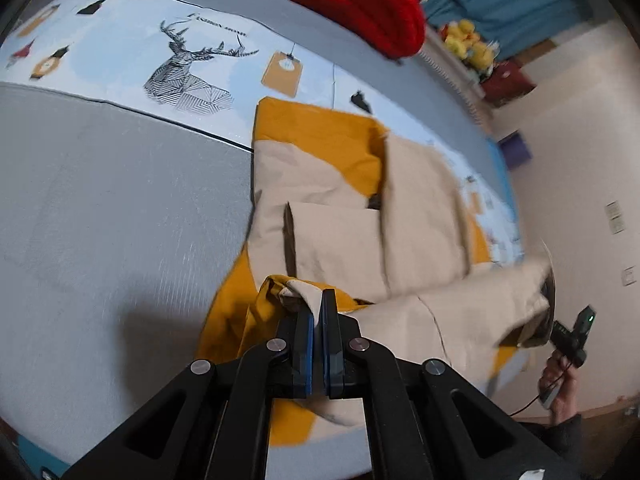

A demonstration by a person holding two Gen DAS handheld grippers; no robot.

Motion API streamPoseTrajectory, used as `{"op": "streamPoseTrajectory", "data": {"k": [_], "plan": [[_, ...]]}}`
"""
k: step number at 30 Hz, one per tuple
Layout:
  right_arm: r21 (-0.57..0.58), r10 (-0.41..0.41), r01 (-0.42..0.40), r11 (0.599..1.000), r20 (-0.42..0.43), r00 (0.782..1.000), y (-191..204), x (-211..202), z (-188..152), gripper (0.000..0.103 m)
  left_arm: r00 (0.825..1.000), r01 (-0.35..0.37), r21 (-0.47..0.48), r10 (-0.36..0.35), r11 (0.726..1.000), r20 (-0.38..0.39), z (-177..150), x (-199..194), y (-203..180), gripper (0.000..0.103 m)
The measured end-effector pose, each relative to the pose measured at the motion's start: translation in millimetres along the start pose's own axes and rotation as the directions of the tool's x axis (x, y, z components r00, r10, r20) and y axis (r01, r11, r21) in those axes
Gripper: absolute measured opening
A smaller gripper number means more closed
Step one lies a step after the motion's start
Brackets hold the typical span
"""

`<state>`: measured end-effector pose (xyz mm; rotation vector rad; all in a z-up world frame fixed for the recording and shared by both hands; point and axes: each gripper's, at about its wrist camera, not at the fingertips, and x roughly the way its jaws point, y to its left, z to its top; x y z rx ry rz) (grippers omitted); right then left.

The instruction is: Fold large clothes

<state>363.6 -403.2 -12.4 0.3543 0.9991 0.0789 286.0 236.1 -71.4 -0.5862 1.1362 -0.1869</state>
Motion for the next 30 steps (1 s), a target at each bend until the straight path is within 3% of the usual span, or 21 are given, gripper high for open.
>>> {"op": "streamPoseTrajectory", "data": {"k": [2,4,10,14,16,18,21,25,27,30], "plan": [[0.006,-0.042,0.042,0.999,-0.069,0.997,-1,34,9,0.003,0.999,-0.033,0.038,0.034,0.999,-0.019,8,15,-6,0.002],[0.032,-0.026,0.029,0.999,-0.084,0.996,-4,50,19,0.003,0.997,-0.063,0.052,0.065,0.997,-0.034,15,25,-4,0.002],[0.1,0.014,0.001,0.995,-0.15,0.989,-10,84,40,0.004,0.997,-0.03,-0.039,0.027,0.999,-0.076,25,23,19,0.01],[0.149,0.034,-0.017,0.989,-0.109,0.994,-12,76,40,0.009,1.0,0.014,-0.08,-0.017,0.997,-0.027,14,0,27,0.01],[0.148,0.004,0.006,0.989,-0.065,0.998,-12,63,35,0.012,1.0,0.018,-0.081,-0.017,0.997,0.01,8,-12,29,0.011],[0.102,-0.061,0.062,0.993,-0.011,0.998,-12,48,27,0.016,0.997,-0.019,-0.093,0.026,0.996,0.071,-1,-28,36,0.026],[0.101,-0.076,0.077,0.992,-0.017,0.997,-24,37,10,0.023,0.995,-0.021,-0.154,0.037,0.988,0.098,-11,-38,53,0.028],[0.056,-0.083,0.088,0.995,-0.088,0.993,-30,41,-8,0.029,0.992,-0.12,-0.102,0.123,0.988,0.024,-16,-24,54,0.031],[0.018,-0.099,0.102,0.995,-0.122,0.988,-31,47,-14,0.035,0.99,-0.142,-0.061,0.141,0.988,-0.012,-17,-14,50,0.041],[-0.003,-0.106,0.107,0.994,-0.176,0.979,-31,63,-17,0.04,0.984,-0.172,-0.004,0.172,0.985,-0.049,-17,2,40,0.047]]}}
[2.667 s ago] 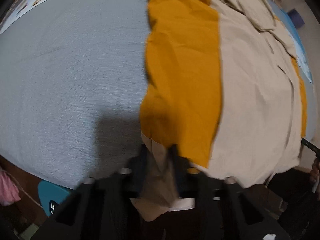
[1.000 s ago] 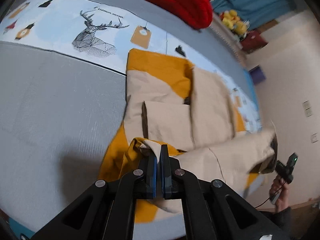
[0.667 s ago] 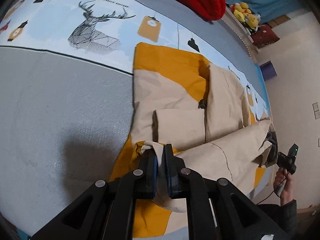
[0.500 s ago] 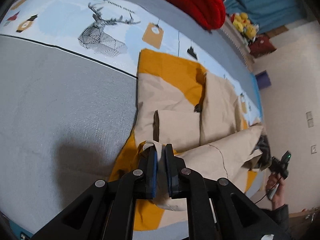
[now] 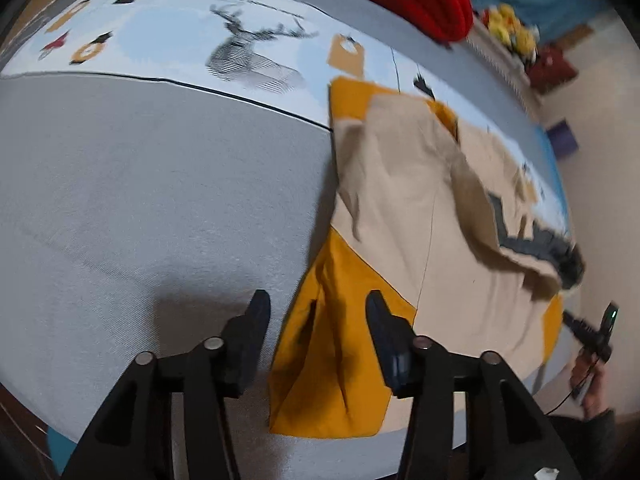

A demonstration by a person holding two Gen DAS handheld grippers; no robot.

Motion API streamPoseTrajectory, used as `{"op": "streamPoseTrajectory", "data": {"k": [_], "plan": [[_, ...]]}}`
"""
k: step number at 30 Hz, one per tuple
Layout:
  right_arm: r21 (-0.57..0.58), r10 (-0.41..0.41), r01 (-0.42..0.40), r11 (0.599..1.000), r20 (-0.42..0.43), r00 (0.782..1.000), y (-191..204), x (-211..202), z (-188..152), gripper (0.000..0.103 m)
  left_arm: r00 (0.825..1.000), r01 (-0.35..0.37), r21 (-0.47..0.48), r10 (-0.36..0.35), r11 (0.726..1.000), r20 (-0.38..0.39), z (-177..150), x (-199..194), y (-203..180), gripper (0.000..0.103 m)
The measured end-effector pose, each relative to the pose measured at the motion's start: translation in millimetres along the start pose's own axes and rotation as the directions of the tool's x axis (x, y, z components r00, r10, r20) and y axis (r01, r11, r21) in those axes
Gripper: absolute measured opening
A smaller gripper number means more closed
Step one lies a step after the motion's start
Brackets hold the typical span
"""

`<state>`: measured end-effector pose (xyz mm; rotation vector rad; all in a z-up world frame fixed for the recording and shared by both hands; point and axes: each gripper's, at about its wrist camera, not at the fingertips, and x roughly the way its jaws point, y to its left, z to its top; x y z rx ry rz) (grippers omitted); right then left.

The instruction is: Fold large clothes

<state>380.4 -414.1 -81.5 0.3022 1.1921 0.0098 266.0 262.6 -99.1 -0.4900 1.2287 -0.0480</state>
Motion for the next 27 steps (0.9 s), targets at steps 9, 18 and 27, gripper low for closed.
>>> {"op": "streamPoseTrajectory", "data": {"k": [9,18,27], "plan": [[-0.011,0.007,-0.008,1.0,-0.054,0.999,16,33,13,0.041,1.0,-0.015,-0.009,0.015,1.0,0.015,26,22,-24,0.05],[-0.025,0.025,-0.026,0.999,-0.055,0.998,34,43,26,0.037,0.999,-0.039,-0.004,0.039,0.999,0.027,47,44,-40,0.045],[-0.122,0.01,-0.004,0.992,0.05,0.999,54,23,34,0.002,0.991,-0.082,0.061,0.076,0.995,0.106,64,37,-54,0.001]]}}
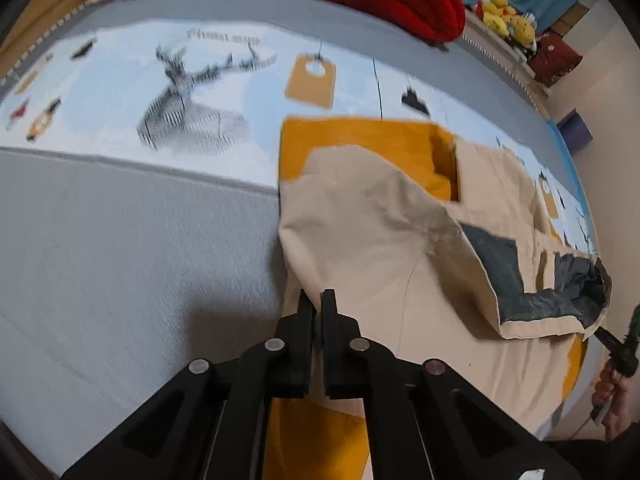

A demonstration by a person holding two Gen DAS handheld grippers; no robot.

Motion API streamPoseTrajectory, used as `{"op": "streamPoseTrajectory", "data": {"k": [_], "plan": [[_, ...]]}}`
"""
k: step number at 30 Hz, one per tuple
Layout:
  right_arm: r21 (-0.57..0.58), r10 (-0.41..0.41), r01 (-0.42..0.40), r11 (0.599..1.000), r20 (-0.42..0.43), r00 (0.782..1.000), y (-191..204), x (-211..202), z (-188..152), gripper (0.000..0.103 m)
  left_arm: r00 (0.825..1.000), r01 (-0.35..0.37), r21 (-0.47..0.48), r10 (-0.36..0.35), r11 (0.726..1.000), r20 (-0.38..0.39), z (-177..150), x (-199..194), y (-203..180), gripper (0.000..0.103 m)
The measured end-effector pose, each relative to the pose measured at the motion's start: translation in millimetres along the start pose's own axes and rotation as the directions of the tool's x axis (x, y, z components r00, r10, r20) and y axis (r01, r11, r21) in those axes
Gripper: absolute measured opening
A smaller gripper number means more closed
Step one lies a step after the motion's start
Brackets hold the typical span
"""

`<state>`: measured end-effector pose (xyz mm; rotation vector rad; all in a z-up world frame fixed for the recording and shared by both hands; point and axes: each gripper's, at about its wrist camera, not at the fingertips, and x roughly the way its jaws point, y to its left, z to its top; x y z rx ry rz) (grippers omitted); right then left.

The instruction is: Fold large clothes

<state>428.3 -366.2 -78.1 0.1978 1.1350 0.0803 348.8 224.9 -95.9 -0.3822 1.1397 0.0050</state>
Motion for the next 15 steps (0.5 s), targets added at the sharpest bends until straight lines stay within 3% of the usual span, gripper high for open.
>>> {"op": "streamPoseTrajectory", "data": {"k": [4,11,13,15], "plan": [[0.043,0.015,-0.02,0.999,0.112,0.994,-1,-22,11,0.002,0.995,0.016,-0.032,-0.013,0.999,0.104,12,-23,2,0.001],[0.09,-0.005,-0.027,0.996,0.333,0.943,14,-51,35,0.002,0.96,0.028,-0.053,-0.012,0.998,0.279,39,-45,3,0.001],[0.115,-0.031,-0.009,0.993,0.341,0.94,17,-47,42,0.002,0.959,0.015,-0.084,0.01,0.996,0.285,49,-38,5,0.006],[0.158,-0.049,0.005,0.987,0.279,0.959,15,-30,48,0.003,0.974,0.009,-0.103,0.014,0.995,0.224,55,-23,7,0.014]]}}
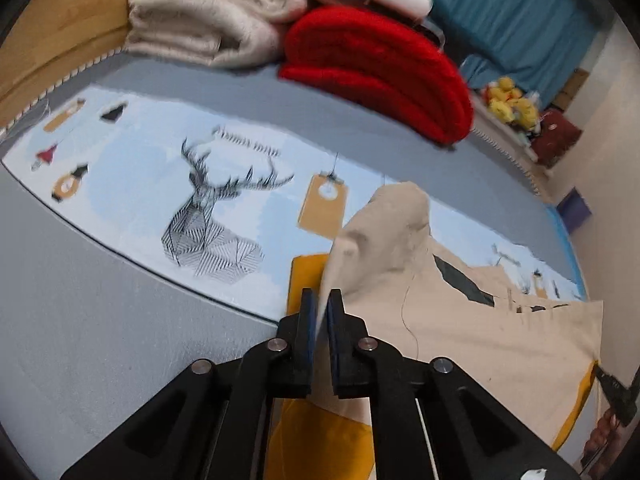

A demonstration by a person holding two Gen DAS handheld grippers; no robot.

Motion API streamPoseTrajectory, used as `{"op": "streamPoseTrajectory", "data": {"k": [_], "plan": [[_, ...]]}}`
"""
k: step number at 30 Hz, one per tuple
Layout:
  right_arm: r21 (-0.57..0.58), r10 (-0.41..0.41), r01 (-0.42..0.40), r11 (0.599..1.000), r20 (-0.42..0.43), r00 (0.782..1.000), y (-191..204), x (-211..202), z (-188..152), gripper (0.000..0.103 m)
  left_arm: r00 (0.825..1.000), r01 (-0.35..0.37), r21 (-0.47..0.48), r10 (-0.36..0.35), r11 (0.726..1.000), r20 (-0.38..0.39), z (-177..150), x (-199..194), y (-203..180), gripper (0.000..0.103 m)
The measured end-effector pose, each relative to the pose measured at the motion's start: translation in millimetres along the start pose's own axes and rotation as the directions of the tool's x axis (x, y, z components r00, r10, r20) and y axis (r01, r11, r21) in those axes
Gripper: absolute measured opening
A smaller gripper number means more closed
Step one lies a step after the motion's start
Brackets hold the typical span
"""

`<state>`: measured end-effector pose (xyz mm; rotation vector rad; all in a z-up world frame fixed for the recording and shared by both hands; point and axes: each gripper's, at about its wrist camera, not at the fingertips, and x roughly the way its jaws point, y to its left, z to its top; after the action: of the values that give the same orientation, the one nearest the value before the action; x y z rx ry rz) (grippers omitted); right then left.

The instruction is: Fold large clothes

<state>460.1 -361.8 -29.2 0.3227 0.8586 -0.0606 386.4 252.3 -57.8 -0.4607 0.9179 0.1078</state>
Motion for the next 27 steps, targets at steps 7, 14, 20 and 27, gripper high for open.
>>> {"op": "streamPoseTrajectory", "data": {"k": [7,14,20,27], "plan": [[-0.01,-0.046,0.045,0.999,-0.242,0.969,-18,38,-25,0.033,0.967,0.042,-0.003,-0.042,0.999,-0.249,-30,24,16,0.048],[-0.134,-0.091,0.043,0.99,-0.367,0.926,-23,47,-59,0.032,0.927,0.02,0.043,-0.003,0.999,-0.375,-68,40,23,0.021],[-0.128,-0.1,0.069,0.989,-0.25,0.963,-19,25,-51,0.001,0.975,0.044,0.052,-0.032,0.998,-0.218,-52,19,10,0.0],[-0.091,-0.129,0.11,0.99,-0.247,0.96,-15,32,-47,0.001,0.968,-0.066,0.107,0.089,0.992,-0.233,-59,31,8,0.001]]}}
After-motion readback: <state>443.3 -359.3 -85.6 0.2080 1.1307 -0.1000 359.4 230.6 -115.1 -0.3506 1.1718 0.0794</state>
